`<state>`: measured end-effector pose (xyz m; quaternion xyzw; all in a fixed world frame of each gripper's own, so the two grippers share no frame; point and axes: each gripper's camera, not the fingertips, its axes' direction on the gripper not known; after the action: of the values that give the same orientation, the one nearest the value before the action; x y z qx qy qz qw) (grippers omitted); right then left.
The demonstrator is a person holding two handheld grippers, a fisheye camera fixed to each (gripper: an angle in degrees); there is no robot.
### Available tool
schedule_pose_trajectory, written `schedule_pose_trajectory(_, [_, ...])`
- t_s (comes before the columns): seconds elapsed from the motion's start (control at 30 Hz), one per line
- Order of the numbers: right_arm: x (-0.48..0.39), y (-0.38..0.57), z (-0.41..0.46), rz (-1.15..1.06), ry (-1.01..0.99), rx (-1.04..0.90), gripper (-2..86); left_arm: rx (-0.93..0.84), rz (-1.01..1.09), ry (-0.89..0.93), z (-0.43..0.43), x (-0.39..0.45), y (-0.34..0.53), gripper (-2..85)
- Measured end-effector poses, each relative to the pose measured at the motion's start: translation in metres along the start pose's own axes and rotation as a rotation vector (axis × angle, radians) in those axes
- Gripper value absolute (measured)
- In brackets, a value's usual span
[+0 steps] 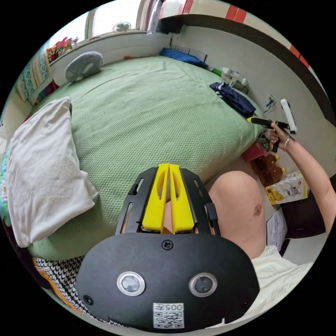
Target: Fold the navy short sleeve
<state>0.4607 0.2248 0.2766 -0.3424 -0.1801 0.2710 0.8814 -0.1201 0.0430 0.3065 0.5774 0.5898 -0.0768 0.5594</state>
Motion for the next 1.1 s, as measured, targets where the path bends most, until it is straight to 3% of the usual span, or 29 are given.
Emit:
schedule_pose_trajectory(0.4, [-0.003,-0.091,0.070,-0.036,0.240,-0.140,9.2,-0.141,-0.094,-0.023,0.067,-0.048,0.003,-0.2])
schedule_pose_trajectory(0.5, [0.000,-0.087,0.074,0.046,0.257,-0.095,4.2,-0.145,-0.112,-0.020,0.078,-0.053,0.001,-0.2])
schedule_pose_trajectory(0.6, [0.009,-0.081,0.068,0.157,0.184,-0.034,0.5,-0.158,-0.105,-0.022,0.089,-0.056,0.001,-0.2])
schedule_pose_trajectory(0.77, [-0.003,-0.081,0.051,0.101,0.125,-0.009,-0.7,-0.149,-0.115,0.005,0.102,-0.065,0.005,-0.2])
schedule_pose_trajectory(1.1, [-0.138,-0.085,0.001,-0.125,-0.168,0.102,-0.9,-0.079,-0.153,0.048,0.101,-0.084,0.020,-0.3])
